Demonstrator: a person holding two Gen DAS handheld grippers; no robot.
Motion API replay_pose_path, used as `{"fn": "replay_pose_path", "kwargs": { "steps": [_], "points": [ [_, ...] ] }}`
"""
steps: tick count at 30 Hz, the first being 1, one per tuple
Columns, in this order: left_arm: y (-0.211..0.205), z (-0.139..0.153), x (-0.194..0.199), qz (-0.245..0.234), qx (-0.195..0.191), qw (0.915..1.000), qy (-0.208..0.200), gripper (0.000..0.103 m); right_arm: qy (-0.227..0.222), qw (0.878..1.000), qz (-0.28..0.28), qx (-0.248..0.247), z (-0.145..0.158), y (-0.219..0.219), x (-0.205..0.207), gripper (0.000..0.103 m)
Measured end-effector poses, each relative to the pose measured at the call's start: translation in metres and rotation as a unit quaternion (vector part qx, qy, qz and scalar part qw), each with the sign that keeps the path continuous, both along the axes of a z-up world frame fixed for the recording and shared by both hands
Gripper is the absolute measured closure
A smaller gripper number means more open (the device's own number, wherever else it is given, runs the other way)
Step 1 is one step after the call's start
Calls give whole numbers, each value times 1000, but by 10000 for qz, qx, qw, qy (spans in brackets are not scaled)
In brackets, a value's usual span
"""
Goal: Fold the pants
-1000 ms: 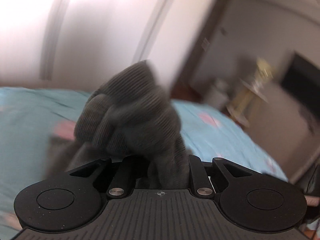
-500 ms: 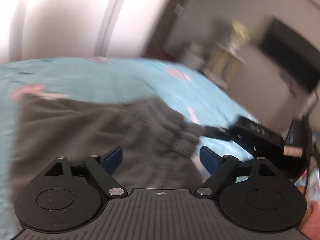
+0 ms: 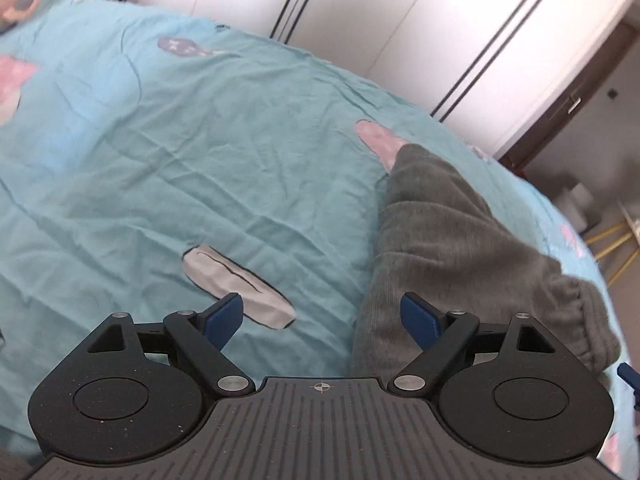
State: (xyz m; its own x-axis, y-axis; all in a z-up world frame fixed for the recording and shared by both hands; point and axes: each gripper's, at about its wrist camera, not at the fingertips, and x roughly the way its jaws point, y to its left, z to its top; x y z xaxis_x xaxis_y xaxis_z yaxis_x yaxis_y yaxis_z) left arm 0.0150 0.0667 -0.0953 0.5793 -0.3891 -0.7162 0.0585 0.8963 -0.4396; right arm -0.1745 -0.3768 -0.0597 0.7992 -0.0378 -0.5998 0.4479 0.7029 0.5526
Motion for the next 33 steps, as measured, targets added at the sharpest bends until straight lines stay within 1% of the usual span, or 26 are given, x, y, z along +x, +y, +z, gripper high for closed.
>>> {"fn": "replay_pose_path", "kwargs": {
  "steps": [1,2,3,5,6,7,8,10,13,15,16,17,18,19,20,21,22,23,24,25,26,27,28,29,31,33],
  "points": [
    [0,4,-3,-75,-54,9999,-54,12,-109,9999,30,-69,5,4,-1,13],
    [-2,5,-6,-134,-35,9999,-97,12,-125,9998,91,-127,9,8,0,25],
    [-2,4,-8,-166,33,9998,-112,12,-48,9997,181,-155,10,12,4,38],
    [-4,3,-7,-193,115,9997,-86,12,279,9992,145,-236,7,16,9,49],
    [-3,6,-7,-198,88,9997,-62,12,485,9986,68,-186,4,15,10,49],
    [-3,2,-8,-202,44,9998,-47,12,730,9973,-46,-78,-2,12,10,50],
    [-4,-5,-6,-194,-6,9998,-34,12,838,9963,-178,64,-6,9,8,50],
    [-4,-8,-6,-187,-69,9998,-26,11,714,9971,-228,153,-7,6,2,50],
    [-5,-10,-4,-195,-27,9998,29,11,967,9946,-360,-102,-14,5,14,51],
    [-5,-11,-3,-205,21,9997,91,11,929,9947,-436,-59,-25,0,24,72],
    [-5,-12,-2,-197,33,9997,118,11,893,9951,-432,-27,-29,0,30,73],
    [-4,-13,-2,-183,31,9997,137,11,861,9953,-431,-17,-31,0,32,77],
    [-3,-13,-2,-160,13,9998,147,11,826,9958,-382,-19,-29,-1,34,80],
    [-1,-13,-2,-130,-17,9998,148,11,677,9970,-367,85,-22,0,31,82],
    [-1,-13,-2,-111,-42,9998,145,11,300,9983,-343,373,-14,-3,25,83],
    [0,-13,-2,-101,-54,9998,146,11,-186,9963,-336,774,-7,-9,15,83],
    [-1,-12,-2,-107,-41,9998,150,11,-528,9917,-411,1102,-1,-15,5,83],
    [-2,-13,-2,-121,-14,9998,155,11,-726,9873,-474,1330,1,-21,-4,83],
    [-3,-13,-1,-151,22,9998,163,11,-777,9849,-498,1467,-2,-26,-11,83],
    [-5,-14,-1,-177,44,9997,171,11,-661,9856,-521,1467,-9,-30,-16,83],
    [-7,-15,0,-204,71,9996,183,11,-345,9894,-563,1291,-19,-33,-19,82],
    [-8,-16,0,-230,109,9995,199,11,196,9931,-602,986,-31,-33,-16,81],
    [-9,-16,0,-252,146,9994,212,11,594,9937,-551,780,-45,-33,-13,81],
    [-10,-17,0,-259,186,9992,222,11,719,9932,-533,745,-54,-34,-13,80],
    [-10,-17,-1,-245,224,9992,242,11,541,9935,-534,850,-52,-36,-16,78],
    [-11,-16,2,-288,172,9990,296,11,597,9950,-449,661,-36,-34,-11,60]
  ]
}}
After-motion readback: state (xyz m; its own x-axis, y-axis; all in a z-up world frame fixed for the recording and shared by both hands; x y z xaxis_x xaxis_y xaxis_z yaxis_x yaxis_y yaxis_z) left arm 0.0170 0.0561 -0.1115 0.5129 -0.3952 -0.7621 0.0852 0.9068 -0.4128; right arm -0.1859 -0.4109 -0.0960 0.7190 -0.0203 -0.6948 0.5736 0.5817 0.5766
